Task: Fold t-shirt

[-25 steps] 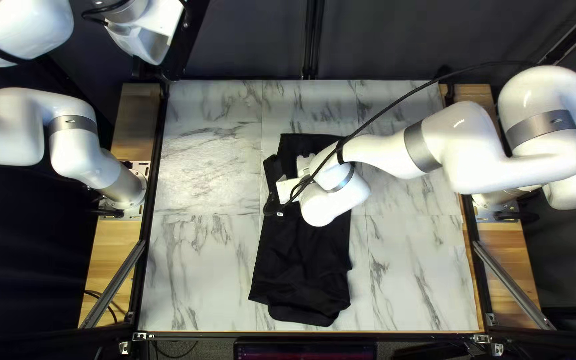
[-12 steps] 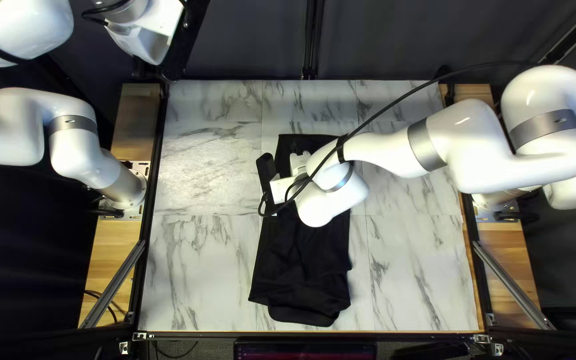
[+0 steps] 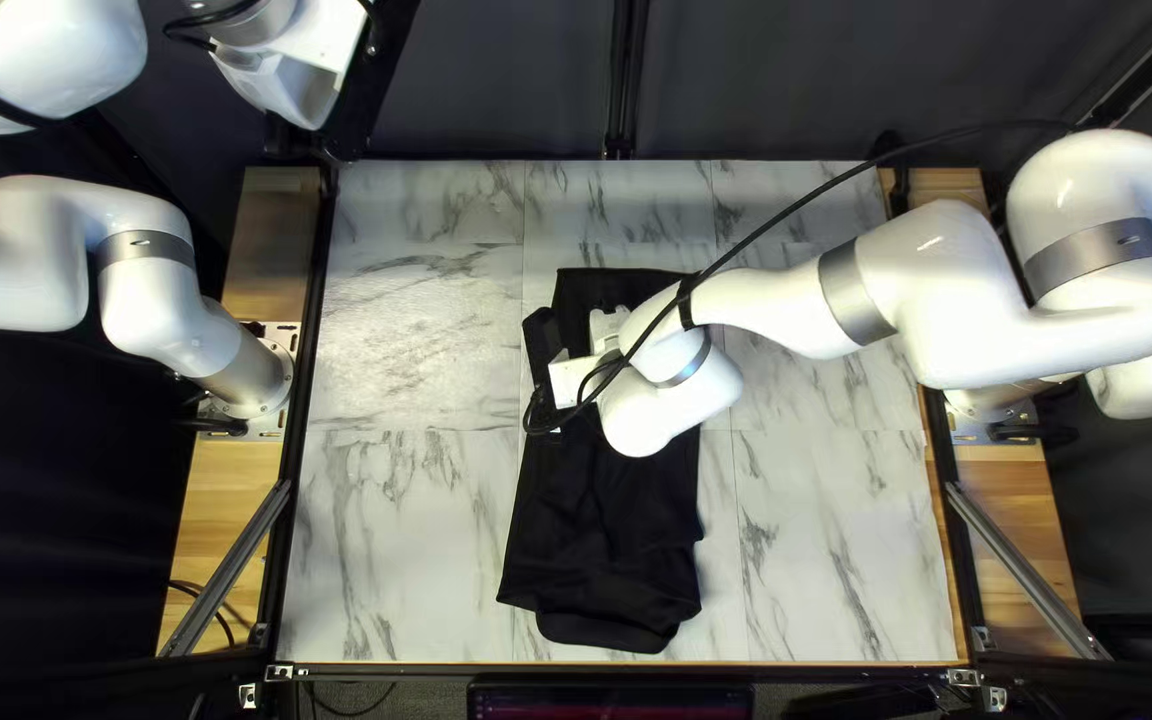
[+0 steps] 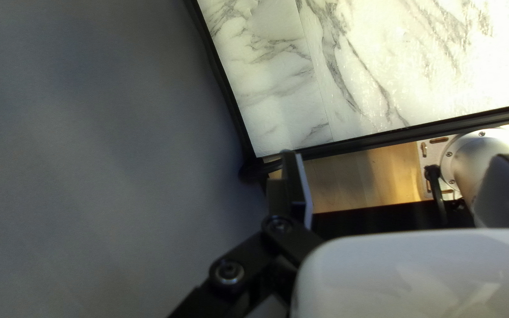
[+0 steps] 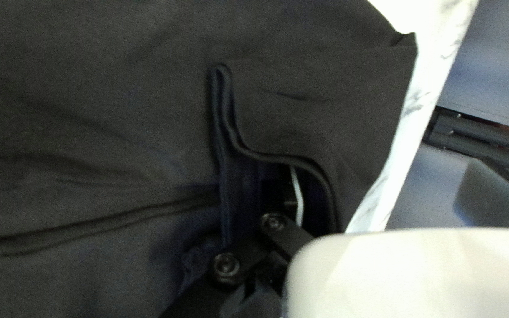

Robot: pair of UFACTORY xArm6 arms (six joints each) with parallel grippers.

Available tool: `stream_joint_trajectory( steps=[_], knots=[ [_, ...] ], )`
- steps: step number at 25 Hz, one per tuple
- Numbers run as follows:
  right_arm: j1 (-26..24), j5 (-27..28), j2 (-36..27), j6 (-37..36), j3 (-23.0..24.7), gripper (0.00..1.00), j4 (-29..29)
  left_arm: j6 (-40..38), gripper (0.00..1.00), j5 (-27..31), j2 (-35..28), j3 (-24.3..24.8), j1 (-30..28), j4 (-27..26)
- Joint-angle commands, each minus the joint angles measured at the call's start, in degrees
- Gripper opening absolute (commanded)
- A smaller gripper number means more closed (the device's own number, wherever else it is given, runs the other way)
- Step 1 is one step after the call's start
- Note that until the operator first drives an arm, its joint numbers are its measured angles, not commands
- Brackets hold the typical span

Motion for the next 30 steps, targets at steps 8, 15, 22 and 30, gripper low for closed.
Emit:
stream_joint_trajectory(
  steps=[8,15,22,30],
  knots=[
    [-0.21,1.40,-3.21,-0.56,-0.09,1.00,-0.93,0.00,1.00,0.00,0.00,0.00,0.00,0.00],
    [1.64,1.19,-7.03,1.50,5.10,1.00,0.21,0.00,1.00,0.00,0.00,0.00,0.00,0.00],
    [3.78,4.02,-19.39,1.21,13.71,1.00,2.76,0.00,1.00,0.00,0.00,0.00,0.00,0.00],
    [-3.43,6.47,-51.76,-15.39,31.54,1.00,17.30,0.00,1.00,0.00,0.00,0.00,0.00,0.00]
  ],
)
